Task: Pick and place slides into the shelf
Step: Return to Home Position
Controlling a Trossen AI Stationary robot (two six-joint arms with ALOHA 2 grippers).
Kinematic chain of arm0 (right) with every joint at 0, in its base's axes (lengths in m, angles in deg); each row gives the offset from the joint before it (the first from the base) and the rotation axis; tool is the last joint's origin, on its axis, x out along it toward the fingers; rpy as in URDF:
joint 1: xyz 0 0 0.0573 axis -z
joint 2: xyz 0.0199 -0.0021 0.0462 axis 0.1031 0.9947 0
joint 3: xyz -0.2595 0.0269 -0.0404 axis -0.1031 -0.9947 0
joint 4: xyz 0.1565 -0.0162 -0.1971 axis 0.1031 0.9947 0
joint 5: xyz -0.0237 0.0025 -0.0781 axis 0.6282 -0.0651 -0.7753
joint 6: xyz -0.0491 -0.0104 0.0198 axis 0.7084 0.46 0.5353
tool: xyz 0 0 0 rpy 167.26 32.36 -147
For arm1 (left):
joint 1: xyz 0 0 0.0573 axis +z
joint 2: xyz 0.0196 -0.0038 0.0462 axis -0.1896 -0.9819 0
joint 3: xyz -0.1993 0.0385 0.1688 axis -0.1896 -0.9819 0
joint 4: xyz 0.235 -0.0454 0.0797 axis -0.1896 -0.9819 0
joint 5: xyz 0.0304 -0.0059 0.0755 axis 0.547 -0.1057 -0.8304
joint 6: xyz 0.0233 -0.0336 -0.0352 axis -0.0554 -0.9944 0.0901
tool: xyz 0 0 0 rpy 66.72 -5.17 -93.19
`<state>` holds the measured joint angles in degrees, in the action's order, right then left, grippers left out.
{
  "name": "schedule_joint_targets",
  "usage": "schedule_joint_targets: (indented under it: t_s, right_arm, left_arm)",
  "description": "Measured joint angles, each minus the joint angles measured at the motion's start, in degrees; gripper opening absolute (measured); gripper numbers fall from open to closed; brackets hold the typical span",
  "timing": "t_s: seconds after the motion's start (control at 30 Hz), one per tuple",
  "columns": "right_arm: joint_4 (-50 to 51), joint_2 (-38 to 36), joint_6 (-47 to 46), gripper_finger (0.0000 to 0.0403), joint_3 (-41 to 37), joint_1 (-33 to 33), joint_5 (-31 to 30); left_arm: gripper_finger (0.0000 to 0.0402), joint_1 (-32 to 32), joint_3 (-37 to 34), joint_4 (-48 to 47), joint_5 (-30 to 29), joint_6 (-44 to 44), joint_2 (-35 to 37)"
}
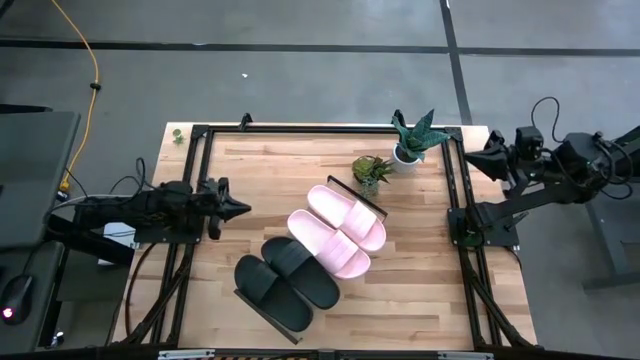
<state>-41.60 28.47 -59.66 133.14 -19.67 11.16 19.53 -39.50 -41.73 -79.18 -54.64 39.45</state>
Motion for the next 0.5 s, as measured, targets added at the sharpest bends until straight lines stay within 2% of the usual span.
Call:
schedule_joint_targets:
  t_s: [0.07,0.17,0.3,0.5]
  right_arm:
    - [0.0,-0.2,0.0,0.0,0.0,0.0,0.4]
    - [0.1,-1.3,0.0,0.0,0.0,0.0,0.4]
    - [0.1,-3.0,0.0,0.0,0.0,0.0,0.5]
    - [0.3,-4.5,0.6,0.0,0.0,0.0,-0.2]
  left_arm:
    - [0.0,0.0,0.3,-2.3,-0.5,-0.6,-0.3]
    - [0.0,0.0,0.3,-0.4,-1.8,-2.2,-0.4]
    - [0.0,0.0,0.1,0.2,-7.0,-1.0,-0.4]
    - [0.0,0.0,0.0,10.3,-8.4,3.1,-0.4]
